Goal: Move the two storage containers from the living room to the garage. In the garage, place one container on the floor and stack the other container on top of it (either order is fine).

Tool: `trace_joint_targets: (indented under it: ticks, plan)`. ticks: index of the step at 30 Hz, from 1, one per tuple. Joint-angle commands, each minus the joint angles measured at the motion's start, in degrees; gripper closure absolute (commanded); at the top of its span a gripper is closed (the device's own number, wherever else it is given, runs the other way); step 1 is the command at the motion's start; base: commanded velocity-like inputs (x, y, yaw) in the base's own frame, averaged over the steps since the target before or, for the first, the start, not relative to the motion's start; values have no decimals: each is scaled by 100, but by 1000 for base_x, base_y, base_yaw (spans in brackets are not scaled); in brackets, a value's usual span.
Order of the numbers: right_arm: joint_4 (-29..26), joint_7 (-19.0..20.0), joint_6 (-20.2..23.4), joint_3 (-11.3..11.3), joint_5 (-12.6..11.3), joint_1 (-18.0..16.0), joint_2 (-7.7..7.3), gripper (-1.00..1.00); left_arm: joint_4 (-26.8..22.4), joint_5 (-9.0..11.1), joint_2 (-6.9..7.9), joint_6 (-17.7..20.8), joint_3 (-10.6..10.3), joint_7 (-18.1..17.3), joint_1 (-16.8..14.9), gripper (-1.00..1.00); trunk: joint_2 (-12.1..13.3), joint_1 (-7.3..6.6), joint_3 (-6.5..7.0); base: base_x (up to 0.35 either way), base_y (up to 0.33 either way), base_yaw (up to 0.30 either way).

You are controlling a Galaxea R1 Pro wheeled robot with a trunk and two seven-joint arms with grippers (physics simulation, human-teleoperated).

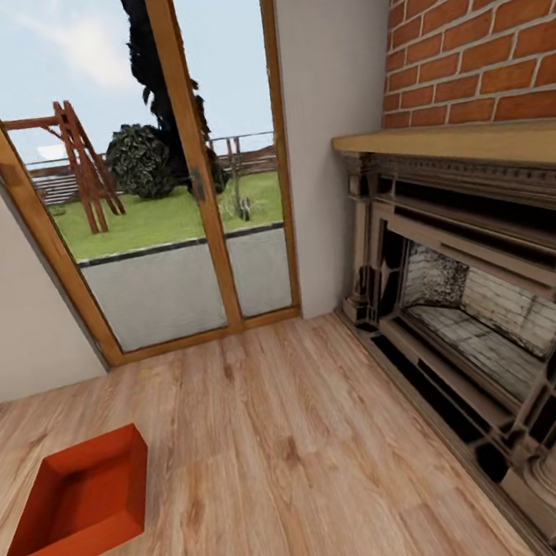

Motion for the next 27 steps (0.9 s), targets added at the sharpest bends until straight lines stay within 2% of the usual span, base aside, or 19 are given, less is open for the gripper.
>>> trace_joint_targets:
  ticks: [1, 17, 27]
  plan:
    - [5, -15, -18, 48, -53, -3, 2, -100, -2, 41, -2, 18, -2, 16, -3, -100, -3, 3, -6, 322, 0, 0]
    - [5, -21, -17, 48, -60, -3, 10, -100, -2, 41, -2, 21, -2, 16, -3, -100, -3, 3, -6, 322, 0, 3]
    - [5, -21, -18, 48, -62, -3, 10, -100, -2, 41, -2, 20, -2, 16, -3, -100, -3, 3, -6, 322, 0, 221]
